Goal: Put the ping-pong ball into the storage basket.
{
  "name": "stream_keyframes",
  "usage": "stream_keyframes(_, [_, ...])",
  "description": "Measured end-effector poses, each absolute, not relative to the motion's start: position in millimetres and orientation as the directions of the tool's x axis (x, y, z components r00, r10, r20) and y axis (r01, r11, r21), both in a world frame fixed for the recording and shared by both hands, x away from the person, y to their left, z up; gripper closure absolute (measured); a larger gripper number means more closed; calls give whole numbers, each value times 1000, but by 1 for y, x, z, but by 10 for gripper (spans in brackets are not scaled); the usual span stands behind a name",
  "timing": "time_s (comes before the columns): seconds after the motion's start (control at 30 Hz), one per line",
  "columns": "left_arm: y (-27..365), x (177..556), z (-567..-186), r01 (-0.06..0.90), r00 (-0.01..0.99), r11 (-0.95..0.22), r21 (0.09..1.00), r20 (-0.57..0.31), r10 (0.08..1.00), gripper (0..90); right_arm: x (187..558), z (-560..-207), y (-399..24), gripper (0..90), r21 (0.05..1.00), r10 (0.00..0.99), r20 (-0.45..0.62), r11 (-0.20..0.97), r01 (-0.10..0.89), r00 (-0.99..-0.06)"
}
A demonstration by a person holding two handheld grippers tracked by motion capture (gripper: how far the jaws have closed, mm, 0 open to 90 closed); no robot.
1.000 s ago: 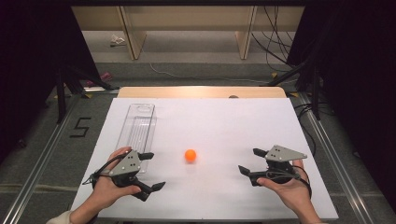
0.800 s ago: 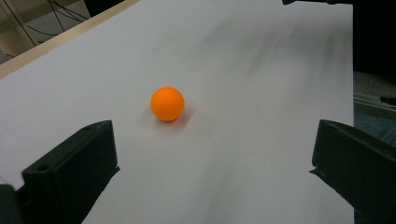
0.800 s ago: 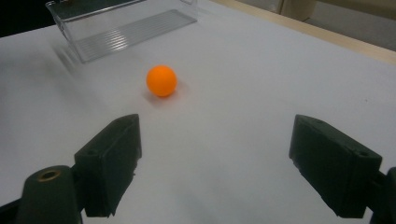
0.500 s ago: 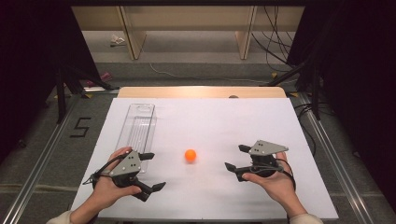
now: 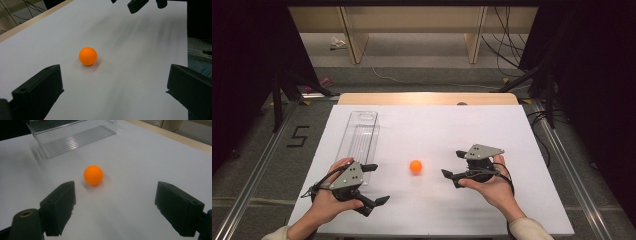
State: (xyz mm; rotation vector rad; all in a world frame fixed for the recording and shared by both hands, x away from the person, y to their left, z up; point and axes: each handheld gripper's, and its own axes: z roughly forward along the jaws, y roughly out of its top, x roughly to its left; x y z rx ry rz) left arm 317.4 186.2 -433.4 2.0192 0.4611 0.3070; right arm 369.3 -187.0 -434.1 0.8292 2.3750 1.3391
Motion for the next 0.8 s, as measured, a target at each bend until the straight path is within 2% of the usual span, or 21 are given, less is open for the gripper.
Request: stream_keyframes(0.8, [186, 317, -433, 188, 896, -429, 884, 24, 443, 0, 385, -439, -162, 184, 843, 585, 33, 419, 336, -811])
